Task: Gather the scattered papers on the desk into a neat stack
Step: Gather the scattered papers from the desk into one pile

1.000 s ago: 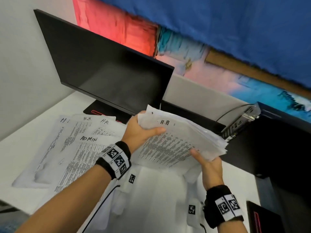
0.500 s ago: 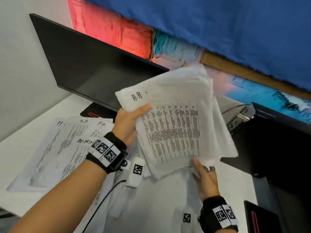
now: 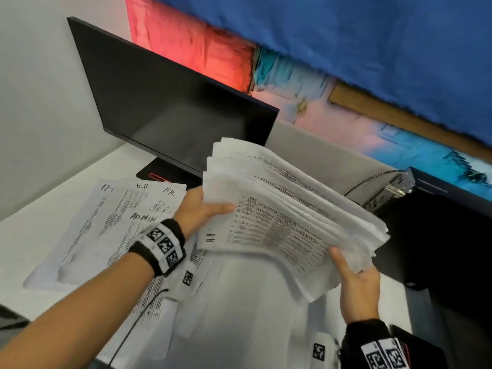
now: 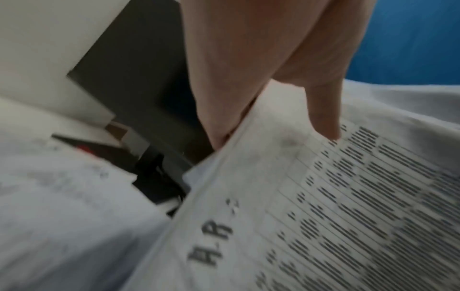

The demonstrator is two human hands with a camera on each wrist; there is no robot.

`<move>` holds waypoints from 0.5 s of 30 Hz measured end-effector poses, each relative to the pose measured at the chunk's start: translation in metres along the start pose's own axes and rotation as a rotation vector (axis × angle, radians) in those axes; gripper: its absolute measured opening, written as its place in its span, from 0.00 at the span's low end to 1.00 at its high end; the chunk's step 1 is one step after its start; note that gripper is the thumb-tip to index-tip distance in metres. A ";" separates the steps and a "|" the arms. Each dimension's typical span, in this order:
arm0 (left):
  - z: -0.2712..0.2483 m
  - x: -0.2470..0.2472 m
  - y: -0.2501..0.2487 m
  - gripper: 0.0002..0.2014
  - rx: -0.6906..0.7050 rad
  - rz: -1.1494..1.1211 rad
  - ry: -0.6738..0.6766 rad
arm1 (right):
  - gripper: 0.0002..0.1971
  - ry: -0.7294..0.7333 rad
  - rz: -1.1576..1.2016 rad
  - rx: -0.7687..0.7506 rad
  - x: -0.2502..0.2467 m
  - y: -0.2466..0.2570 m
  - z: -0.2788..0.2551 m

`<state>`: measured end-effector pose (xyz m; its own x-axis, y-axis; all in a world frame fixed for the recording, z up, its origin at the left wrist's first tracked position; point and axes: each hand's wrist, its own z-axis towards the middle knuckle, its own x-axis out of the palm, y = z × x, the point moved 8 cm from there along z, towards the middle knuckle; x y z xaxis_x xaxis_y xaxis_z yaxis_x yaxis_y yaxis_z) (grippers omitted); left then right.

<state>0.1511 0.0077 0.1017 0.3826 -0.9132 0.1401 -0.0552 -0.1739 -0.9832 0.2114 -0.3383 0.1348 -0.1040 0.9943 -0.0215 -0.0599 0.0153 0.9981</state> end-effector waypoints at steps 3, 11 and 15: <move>-0.003 -0.007 0.037 0.25 -0.020 -0.106 -0.166 | 0.14 -0.025 -0.043 0.049 0.000 -0.025 -0.008; 0.000 -0.004 0.071 0.22 -0.053 0.036 -0.189 | 0.38 -0.124 -0.233 0.078 -0.012 -0.054 -0.002; 0.007 0.005 0.067 0.20 -0.070 0.040 -0.153 | 0.48 -0.060 -0.520 -0.193 0.009 0.002 0.008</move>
<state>0.1560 -0.0055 0.0356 0.5141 -0.8544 0.0761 -0.1354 -0.1685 -0.9764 0.2182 -0.3288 0.1370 0.0444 0.8655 -0.4989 -0.2697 0.4912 0.8282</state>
